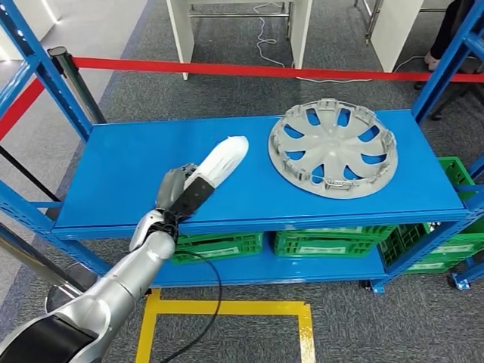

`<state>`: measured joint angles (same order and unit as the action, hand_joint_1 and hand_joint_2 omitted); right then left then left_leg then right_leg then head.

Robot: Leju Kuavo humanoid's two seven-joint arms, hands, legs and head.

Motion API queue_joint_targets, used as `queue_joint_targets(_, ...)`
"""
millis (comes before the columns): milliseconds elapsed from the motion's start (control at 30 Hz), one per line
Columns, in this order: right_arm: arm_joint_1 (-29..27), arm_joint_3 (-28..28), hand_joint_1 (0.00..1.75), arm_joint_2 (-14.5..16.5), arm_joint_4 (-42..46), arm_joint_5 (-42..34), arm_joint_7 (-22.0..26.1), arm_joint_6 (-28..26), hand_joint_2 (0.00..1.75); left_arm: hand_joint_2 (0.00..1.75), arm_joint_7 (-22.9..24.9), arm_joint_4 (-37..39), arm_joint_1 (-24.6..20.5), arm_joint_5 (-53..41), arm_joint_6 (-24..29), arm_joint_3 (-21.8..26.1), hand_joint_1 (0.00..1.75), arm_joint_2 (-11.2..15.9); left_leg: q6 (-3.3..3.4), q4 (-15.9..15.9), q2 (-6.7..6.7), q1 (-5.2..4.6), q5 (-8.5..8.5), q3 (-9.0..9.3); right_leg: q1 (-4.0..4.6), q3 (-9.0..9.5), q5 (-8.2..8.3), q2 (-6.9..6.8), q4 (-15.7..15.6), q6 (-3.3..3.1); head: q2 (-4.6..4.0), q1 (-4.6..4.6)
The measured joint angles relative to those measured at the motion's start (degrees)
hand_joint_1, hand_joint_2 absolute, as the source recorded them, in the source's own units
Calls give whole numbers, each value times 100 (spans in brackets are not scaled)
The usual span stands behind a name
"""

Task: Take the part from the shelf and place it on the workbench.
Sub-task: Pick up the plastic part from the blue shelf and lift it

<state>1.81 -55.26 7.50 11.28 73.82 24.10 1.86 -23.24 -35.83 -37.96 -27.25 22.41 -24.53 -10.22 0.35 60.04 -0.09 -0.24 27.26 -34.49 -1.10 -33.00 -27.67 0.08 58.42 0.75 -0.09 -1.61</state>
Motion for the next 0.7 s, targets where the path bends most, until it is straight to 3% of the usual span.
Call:
queue_joint_targets(100,1,-12,0,0,-1,0,-1,-20,0,175,-138,-594,177,606,38,119,175,78,-67,1057,-1,16,535,-458,-2,-1,0,-3,-4,-61,0,20)
queue_joint_targets(133,-4,-17,0,0,-1,0,-3,-28,0,175,-168,-825,243,836,50,161,175,109,-71,1365,-1,17,630,-600,2,1,-4,-1,-3,-68,0,20)
queue_joint_targets(167,-10,-21,0,0,-1,-1,-5,-36,0,175,-188,-1029,304,1042,62,204,175,136,-62,1481,-1,17,613,-659,5,4,-6,5,-3,-72,0,21)
queue_joint_targets(200,-14,-24,0,1,-1,-1,-6,-43,0,175,-204,-1232,358,1232,72,252,175,158,-42,1356,-1,14,481,-612,8,10,-10,12,-2,-74,0,22)
queue_joint_targets(267,-13,-25,0,2,-1,-3,-5,-58,0,175,-232,-1627,425,1525,92,336,175,196,23,614,-2,-3,65,-293,14,22,-18,24,-3,-69,0,23)
queue_joint_targets(333,-2,-26,0,2,-2,-7,-4,-67,0,175,-256,-1941,443,1683,106,391,175,219,71,-14,-4,-34,-154,-22,27,9,-25,27,1,-40,0,22)
queue_joint_targets(433,-4,-38,0,10,-2,-17,3,-84,0,175,-329,-2292,522,1916,185,477,175,243,105,-194,-3,-47,-150,40,29,-17,-24,23,-15,47,0,19)
queue_joint_targets(500,-5,-61,0,16,-1,-33,8,-117,0,175,-437,-2559,580,2148,334,534,175,257,148,-261,4,-25,-183,65,29,-93,-135,17,105,100,0,11)
queue_joint_targets(533,-4,-75,0,16,-1,-41,7,-135,0,175,-477,-2702,595,2244,421,560,175,265,168,-288,8,-12,-197,77,31,-201,-269,15,324,117,0,2)
queue_joint_targets(633,-14,-112,0,17,-1,-66,-10,-160,0,175,-511,-3102,675,2425,666,612,175,330,193,-290,15,-20,-192,79,29,-734,-712,11,1412,161,0,-9)
queue_joint_targets(667,-21,-123,0,17,-2,-77,-25,-163,0,175,-528,-3227,721,2455,760,621,175,366,195,-288,15,-21,-189,81,26,-835,-717,10,1589,176,0,-9)
queue_joint_targets(700,-27,-133,0,17,-2,-86,-46,-169,0,175,-557,-3357,769,2474,863,632,175,403,193,-282,13,-18,-186,83,20,-822,-607,7,1525,187,0,-10)
